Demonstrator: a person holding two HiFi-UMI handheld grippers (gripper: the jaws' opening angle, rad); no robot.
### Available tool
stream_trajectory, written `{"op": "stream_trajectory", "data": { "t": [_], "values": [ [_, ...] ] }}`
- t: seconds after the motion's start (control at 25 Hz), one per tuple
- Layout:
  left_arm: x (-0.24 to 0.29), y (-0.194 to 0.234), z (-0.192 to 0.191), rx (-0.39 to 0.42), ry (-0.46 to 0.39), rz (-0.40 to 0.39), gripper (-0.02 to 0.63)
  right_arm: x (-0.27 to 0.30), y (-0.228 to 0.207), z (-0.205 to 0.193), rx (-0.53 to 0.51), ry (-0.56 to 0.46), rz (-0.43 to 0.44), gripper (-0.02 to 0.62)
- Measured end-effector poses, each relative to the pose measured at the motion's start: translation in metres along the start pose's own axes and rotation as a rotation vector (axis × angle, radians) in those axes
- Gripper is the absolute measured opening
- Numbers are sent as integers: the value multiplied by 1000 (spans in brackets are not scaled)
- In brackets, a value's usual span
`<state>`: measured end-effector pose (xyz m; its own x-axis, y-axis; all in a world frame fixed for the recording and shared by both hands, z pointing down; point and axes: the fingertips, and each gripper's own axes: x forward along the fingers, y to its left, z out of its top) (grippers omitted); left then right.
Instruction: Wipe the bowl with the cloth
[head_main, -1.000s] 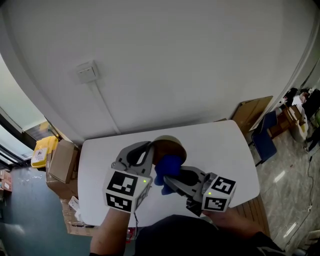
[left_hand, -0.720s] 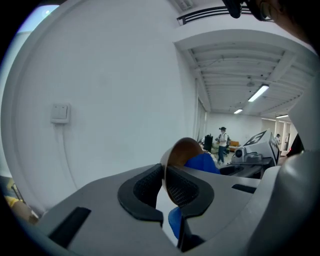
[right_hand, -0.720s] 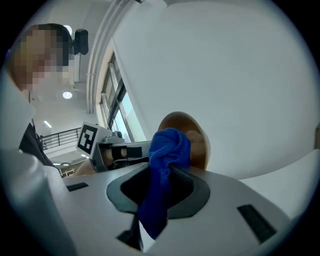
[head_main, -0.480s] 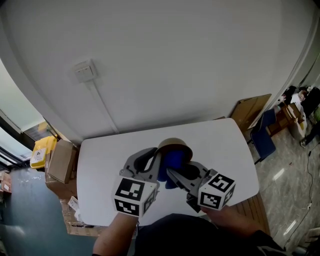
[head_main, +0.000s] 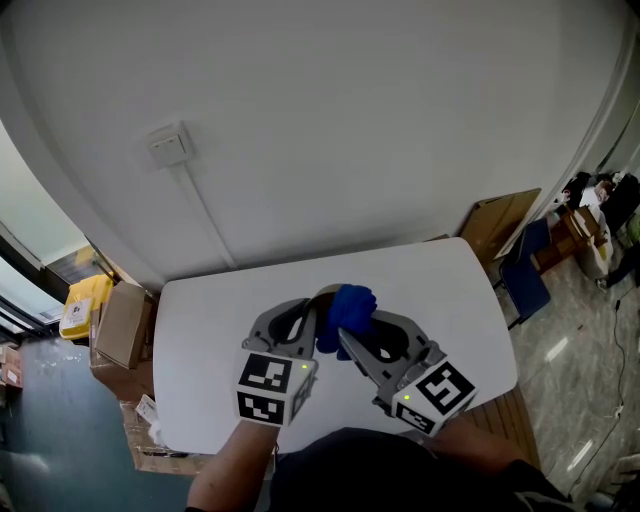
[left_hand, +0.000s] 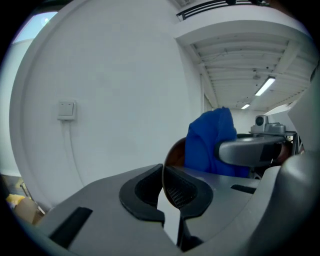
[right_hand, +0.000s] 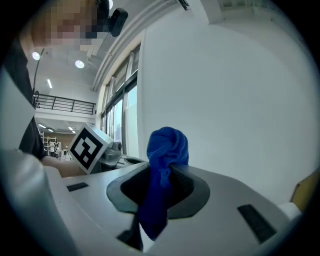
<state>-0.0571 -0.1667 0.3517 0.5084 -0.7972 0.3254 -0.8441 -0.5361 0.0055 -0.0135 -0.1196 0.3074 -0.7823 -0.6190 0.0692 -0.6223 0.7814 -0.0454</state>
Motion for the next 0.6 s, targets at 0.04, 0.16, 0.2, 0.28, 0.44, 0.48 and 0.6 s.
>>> {"op": "stream_trajectory", "data": {
  "t": [0.04, 0.16, 0.2, 0.28, 0.44, 0.48, 0.6],
  "values": [
    [-1, -1, 4, 6, -14, 8, 20, 2, 1, -6, 14, 21, 7, 75],
    [-6, -5, 17, 28, -65, 36, 20, 8, 7, -26, 110, 72, 44, 75],
    [-7, -6, 21, 35, -82, 45, 20, 10, 9, -32, 153, 82, 57, 75],
    [-9, -10, 26, 43, -109, 62, 20, 14, 11, -40, 230, 91, 74, 75],
    [-10, -13, 27, 45, -128, 73, 21, 17, 4, -45, 394, 68, 79, 75],
    [-10, -13, 27, 46, -128, 74, 21, 17, 0, -46, 451, 58, 78, 75],
    [-8, -10, 23, 52, -124, 83, 21, 14, -11, -51, 633, 30, 74, 75]
  ]
}}
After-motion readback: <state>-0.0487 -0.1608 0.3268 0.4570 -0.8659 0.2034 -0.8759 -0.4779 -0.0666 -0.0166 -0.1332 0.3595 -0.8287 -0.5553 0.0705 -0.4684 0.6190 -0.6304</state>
